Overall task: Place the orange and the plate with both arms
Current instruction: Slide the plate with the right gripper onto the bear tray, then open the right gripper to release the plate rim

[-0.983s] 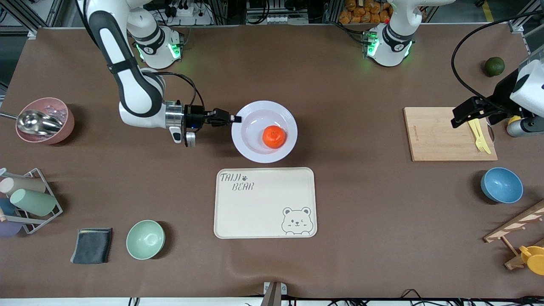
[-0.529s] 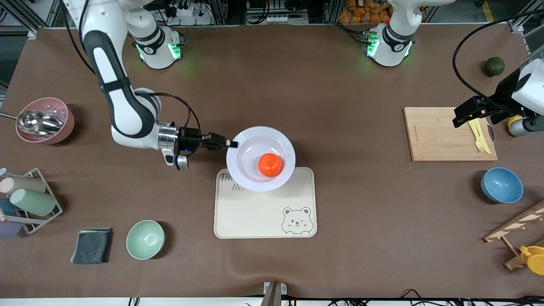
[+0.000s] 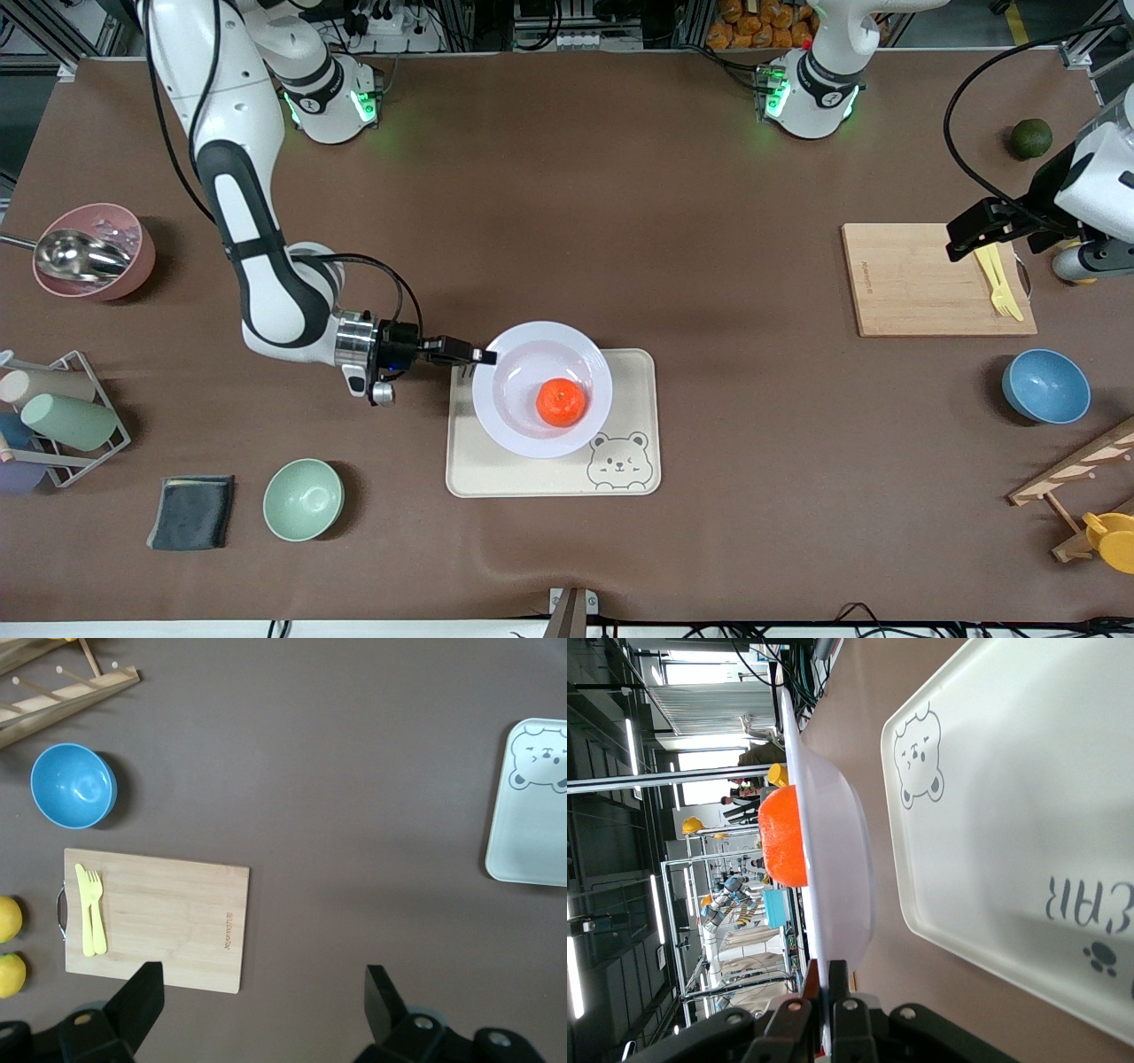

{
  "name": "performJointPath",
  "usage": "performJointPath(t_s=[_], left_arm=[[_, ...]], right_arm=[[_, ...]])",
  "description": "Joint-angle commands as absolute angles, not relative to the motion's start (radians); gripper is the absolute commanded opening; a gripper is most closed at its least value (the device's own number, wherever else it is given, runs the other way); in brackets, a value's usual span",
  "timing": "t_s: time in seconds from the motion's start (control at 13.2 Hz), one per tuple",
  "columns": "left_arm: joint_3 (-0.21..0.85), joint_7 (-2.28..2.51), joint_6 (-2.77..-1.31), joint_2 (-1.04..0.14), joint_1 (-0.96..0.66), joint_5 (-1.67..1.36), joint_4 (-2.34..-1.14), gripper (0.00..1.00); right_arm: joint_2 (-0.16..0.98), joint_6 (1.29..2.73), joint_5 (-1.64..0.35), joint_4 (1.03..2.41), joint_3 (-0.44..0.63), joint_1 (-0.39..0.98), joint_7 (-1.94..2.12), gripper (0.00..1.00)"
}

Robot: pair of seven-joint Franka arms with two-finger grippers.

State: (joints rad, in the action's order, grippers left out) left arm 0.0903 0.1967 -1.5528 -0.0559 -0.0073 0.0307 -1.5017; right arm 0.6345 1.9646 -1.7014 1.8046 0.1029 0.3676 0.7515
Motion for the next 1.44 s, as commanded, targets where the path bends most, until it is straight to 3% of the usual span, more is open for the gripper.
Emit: performJointPath(t_s=[0.0,0.6,1.36], left_arm=[[0.100,0.199,-1.574,-0.025,0.014,0.008,-1.548,1.00],[0.100,0.199,-1.598,0.002,0.017,0.006,-1.598,1.00],[0.118,0.187,-1.586,0.044,0.011,0.006,-1.649,1.00]], right_arm=[[0.713,1.942,-1.718,1.712,0.087,0.344,0.742,0.00],[0.874,1.934,-1.715,1.580,0.086,0.345,0.759,0.00],[0.922,1.942,-1.715,1.562,0.086,0.354,0.828,0.00]])
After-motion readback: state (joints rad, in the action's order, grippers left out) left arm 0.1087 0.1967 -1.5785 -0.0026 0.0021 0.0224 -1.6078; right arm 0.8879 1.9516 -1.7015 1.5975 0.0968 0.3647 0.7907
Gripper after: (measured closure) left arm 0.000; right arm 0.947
